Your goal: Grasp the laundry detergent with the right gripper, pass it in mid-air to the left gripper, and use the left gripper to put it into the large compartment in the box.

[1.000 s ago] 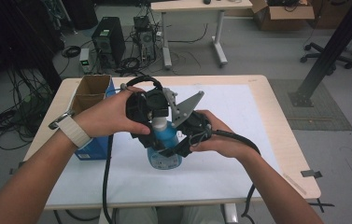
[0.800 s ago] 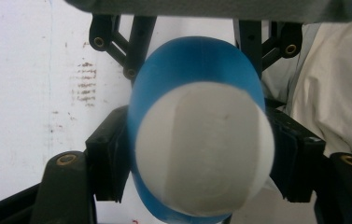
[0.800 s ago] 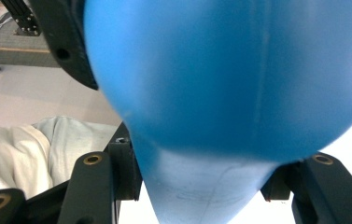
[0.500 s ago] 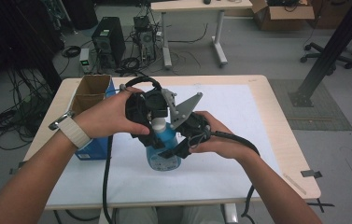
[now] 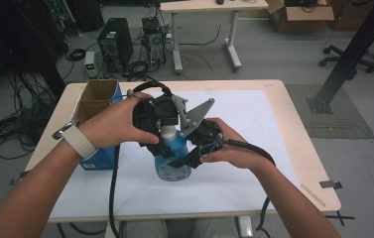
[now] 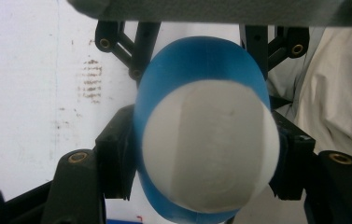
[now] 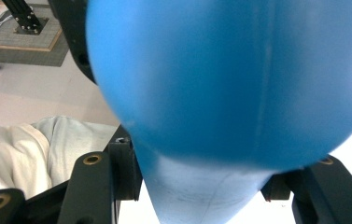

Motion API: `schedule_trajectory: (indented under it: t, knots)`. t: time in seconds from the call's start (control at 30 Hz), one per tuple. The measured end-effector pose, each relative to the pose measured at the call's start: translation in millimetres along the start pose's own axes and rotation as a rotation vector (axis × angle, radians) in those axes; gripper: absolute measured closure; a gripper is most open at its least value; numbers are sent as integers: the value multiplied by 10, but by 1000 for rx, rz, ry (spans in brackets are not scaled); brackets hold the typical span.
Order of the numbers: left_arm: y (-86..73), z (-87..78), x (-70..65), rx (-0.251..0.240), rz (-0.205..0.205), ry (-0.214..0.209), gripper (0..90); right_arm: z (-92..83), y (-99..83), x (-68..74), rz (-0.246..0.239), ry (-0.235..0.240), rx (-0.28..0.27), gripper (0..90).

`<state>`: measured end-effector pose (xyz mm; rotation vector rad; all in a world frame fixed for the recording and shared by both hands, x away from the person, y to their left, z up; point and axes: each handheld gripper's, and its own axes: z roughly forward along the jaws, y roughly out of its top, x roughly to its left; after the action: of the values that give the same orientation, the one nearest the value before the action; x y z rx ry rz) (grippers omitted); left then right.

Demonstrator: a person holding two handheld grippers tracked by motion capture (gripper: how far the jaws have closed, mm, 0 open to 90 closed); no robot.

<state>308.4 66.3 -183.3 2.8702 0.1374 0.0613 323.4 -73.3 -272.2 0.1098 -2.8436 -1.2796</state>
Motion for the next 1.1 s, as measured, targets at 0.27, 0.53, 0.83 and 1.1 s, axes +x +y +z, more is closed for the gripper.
schedule_trajectory:
  t: [0.27, 0.53, 0.83, 1.1]
  knots:
    - [33, -83, -28, -2, -8, 13, 381, -45, 18, 7, -15, 3, -28, 439]
    - [19, -144, -19, 0, -32, 35, 380, -163, 6, 8, -5, -29, -19, 302]
    - [-14, -216, -13, 45, -89, 53, 379, -318, -150, -33, 52, -94, 37, 125]
    - [-82, -384, 49, 78, -195, 107, 379, -419, -321, -76, 82, -138, 96, 95]
